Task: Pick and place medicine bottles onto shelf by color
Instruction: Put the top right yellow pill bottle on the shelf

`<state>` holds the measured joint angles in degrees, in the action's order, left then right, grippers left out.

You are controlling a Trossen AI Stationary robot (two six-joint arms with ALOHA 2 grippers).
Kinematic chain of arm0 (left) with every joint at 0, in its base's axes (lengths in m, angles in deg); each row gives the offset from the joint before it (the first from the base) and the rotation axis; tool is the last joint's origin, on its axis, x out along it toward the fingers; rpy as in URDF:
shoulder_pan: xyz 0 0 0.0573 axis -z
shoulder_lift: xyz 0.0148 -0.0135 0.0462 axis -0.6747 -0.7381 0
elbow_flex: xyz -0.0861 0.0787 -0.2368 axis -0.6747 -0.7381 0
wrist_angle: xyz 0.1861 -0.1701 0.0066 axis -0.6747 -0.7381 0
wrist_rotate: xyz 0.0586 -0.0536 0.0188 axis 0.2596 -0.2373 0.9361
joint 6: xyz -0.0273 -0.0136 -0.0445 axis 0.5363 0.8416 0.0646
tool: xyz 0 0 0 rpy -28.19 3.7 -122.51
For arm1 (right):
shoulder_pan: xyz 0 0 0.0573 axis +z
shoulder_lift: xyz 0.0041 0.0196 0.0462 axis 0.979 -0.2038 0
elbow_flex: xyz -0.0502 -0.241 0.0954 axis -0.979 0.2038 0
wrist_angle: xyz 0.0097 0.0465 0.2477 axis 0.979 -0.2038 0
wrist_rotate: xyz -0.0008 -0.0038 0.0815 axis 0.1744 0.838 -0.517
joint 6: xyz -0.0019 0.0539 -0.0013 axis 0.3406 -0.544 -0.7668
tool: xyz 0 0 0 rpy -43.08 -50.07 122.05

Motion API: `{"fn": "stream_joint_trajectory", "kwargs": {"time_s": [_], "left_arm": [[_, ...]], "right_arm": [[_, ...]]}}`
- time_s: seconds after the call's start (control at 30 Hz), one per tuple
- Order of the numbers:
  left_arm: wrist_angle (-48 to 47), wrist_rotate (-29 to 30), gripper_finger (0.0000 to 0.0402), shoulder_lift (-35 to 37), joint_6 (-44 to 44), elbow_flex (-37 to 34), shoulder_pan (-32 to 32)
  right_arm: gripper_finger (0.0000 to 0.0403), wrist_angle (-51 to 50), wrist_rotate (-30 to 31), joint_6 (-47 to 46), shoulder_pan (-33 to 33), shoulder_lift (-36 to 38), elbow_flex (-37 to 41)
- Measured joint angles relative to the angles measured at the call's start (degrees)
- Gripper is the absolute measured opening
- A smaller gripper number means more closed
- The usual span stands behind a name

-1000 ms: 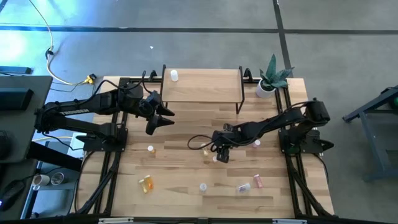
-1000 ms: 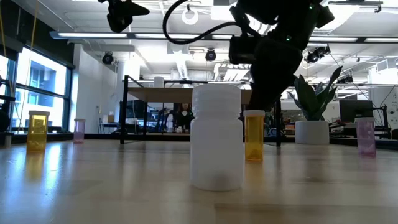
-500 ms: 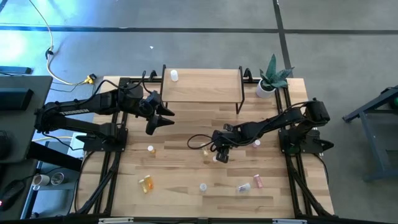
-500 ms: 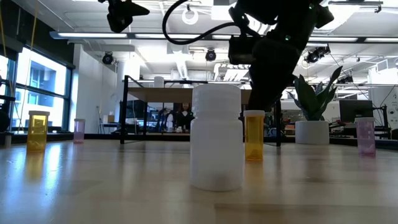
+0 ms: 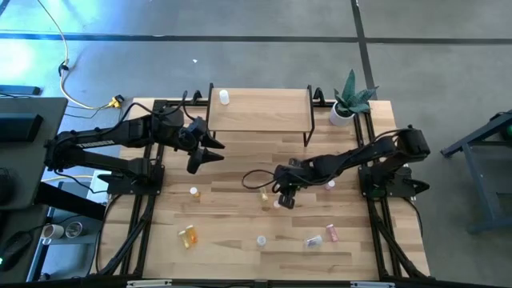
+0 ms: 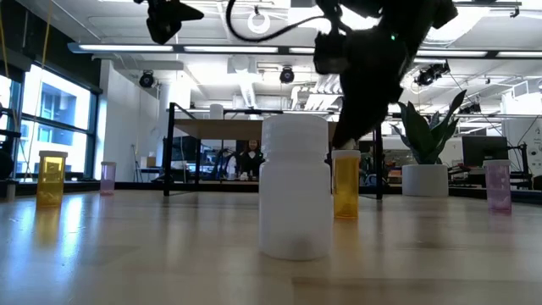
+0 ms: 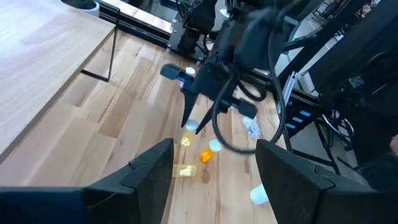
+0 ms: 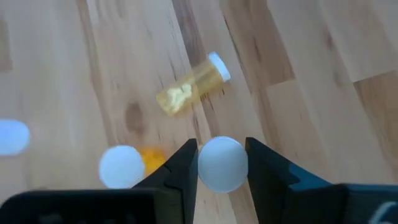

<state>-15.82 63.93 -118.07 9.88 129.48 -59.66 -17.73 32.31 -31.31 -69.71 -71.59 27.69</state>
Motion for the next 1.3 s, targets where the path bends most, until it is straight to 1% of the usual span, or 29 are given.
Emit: {"fn": "stream_joint_trajectory", "kwargs": {"time_s": [0.17, 0.3, 0.37, 0.47, 0.7, 0.9, 1.03, 1.1, 1.3], "left_arm": [[-0.03, 0.02, 0.0216, 0.71, -0.01, 0.00, 0.00], [0.04, 0.41, 0.0216, 1.00, -1.66, 0.02, 0.00], [0.04, 0.81, 0.0216, 1.01, -1.99, 0.02, 0.00], [0.05, 1.36, 0.0216, 1.01, -2.01, 0.02, -0.24], [0.03, 1.35, 0.0216, 1.01, -1.49, 0.02, -3.02], [0.03, 1.35, 0.0216, 1.01, -0.40, 0.02, -6.44], [-0.02, 1.35, 0.0216, 0.99, 0.89, 0.02, -8.40], [-0.02, 1.33, 0.0216, 0.99, 2.13, 0.02, -9.31], [-0.02, 1.33, 0.0216, 0.99, 3.07, 0.02, -10.95]], "right_arm": [[0.0095, -0.40, 1.63, -2.02, -2.41, 5.22, 0.00], [0.0095, -0.51, 2.51, -2.47, -5.27, 10.13, -0.17], [0.0095, -1.41, 3.01, -1.80, -7.19, 12.07, -1.29], [0.0095, -3.94, 4.24, 1.62, -10.52, 14.15, -4.05], [0.0095, -12.22, 4.65, 12.78, -21.79, 14.78, -13.69], [0.0095, -17.89, 2.23, 21.32, -33.61, 14.78, -20.62], [0.0095, -18.35, -0.08, 25.52, -40.50, 14.78, -22.51], [0.0095, -18.34, -0.19, 27.32, -43.35, 14.78, -23.09], [0.0095, -16.99, -0.35, 31.75, -49.89, 14.44, -24.36]]}}
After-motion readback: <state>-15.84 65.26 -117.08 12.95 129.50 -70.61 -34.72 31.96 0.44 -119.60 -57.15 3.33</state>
